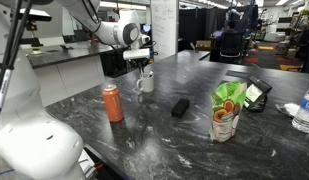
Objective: Pick up the pen from the cup and put it on the counter
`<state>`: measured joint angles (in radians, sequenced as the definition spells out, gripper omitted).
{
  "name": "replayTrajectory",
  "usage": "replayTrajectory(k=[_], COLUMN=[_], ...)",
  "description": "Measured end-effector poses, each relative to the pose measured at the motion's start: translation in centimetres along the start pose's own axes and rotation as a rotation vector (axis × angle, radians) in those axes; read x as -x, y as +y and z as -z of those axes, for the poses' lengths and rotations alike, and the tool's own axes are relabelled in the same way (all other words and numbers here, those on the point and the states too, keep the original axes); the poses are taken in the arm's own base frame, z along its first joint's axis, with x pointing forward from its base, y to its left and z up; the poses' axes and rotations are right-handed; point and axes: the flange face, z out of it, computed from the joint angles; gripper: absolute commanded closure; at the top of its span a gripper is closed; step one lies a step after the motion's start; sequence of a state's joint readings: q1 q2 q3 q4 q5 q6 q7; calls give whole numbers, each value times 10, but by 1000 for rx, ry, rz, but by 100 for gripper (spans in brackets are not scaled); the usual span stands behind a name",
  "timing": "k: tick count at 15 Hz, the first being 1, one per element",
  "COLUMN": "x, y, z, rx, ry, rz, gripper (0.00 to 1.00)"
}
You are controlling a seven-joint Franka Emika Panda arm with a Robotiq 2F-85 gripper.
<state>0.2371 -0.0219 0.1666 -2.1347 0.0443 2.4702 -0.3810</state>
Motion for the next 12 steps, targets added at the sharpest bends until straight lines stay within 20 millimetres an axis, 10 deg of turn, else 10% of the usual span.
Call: replayTrajectory(k=[12], x=[-42], y=[-11], z=[76], rx=[165], ry=[57], rz=[108], gripper=[98])
